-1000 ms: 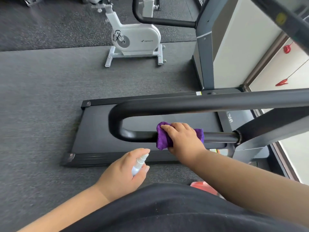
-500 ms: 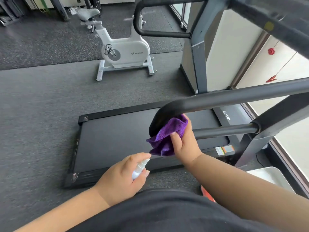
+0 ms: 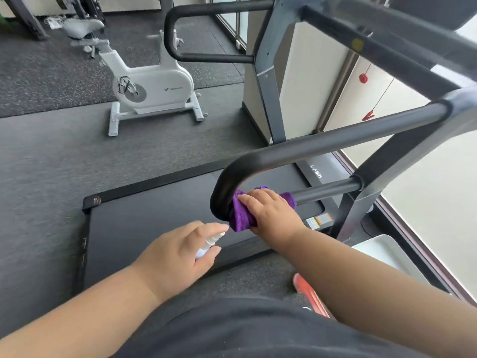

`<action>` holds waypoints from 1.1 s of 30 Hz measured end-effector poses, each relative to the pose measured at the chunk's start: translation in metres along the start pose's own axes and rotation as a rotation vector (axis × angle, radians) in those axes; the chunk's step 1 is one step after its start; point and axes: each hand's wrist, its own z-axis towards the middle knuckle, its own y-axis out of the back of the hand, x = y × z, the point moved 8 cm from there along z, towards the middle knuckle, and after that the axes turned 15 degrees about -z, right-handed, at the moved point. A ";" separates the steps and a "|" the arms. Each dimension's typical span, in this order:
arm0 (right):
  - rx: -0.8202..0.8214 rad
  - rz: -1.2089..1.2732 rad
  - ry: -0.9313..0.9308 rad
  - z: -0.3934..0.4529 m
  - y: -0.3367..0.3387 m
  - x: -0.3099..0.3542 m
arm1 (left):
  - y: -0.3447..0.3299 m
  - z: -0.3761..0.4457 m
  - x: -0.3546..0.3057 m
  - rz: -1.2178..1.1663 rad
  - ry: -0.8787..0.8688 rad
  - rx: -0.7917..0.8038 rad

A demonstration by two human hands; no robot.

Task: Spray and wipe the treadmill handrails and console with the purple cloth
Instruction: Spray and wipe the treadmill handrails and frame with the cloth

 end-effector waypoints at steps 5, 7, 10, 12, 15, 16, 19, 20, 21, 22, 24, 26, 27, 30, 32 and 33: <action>0.041 -0.019 -0.166 -0.028 0.003 -0.070 | 0.006 0.029 -0.010 0.037 -0.067 0.010; 0.072 0.021 -0.251 -0.037 0.003 -0.096 | 0.002 0.027 -0.013 0.010 -0.059 0.015; 0.073 0.233 -0.362 -0.036 0.001 -0.112 | -0.005 0.021 -0.014 -0.019 -0.022 0.021; 0.008 0.352 -0.397 -0.027 0.008 -0.101 | -0.010 0.022 -0.015 -0.023 0.002 0.015; -0.034 0.365 -0.206 -0.008 0.013 -0.044 | -0.015 0.030 -0.016 -0.028 0.041 -0.028; -0.029 0.346 -0.086 -0.004 0.012 -0.023 | -0.019 0.034 -0.017 -0.029 0.053 -0.035; 0.018 0.220 0.163 -0.004 0.001 0.002 | -0.032 0.047 -0.021 -0.019 0.069 -0.035; 0.040 0.195 0.185 -0.005 -0.003 -0.007 | -0.037 0.051 -0.023 -0.020 0.072 -0.033; 0.060 0.177 0.189 -0.007 -0.005 -0.019 | -0.042 0.056 -0.025 -0.024 0.080 -0.033; 0.075 0.161 0.181 -0.010 -0.007 -0.033 | -0.048 0.061 -0.027 -0.030 0.093 -0.034; 0.104 0.134 0.142 -0.017 -0.012 -0.066 | -0.059 0.072 -0.032 -0.039 0.131 -0.033; 0.128 0.118 0.102 -0.027 -0.016 -0.103 | -0.072 0.084 -0.038 -0.034 0.173 -0.021; 0.132 0.109 0.080 -0.033 -0.017 -0.122 | -0.080 0.090 -0.040 -0.037 0.193 -0.010; 0.143 0.080 0.022 -0.047 -0.017 -0.176 | -0.099 0.104 -0.045 -0.056 0.251 0.002; 0.160 0.057 -0.004 -0.053 -0.020 -0.205 | -0.108 0.109 -0.047 -0.042 0.283 -0.001; 0.163 0.048 -0.020 -0.056 -0.022 -0.217 | -0.112 0.111 -0.048 -0.038 0.300 -0.001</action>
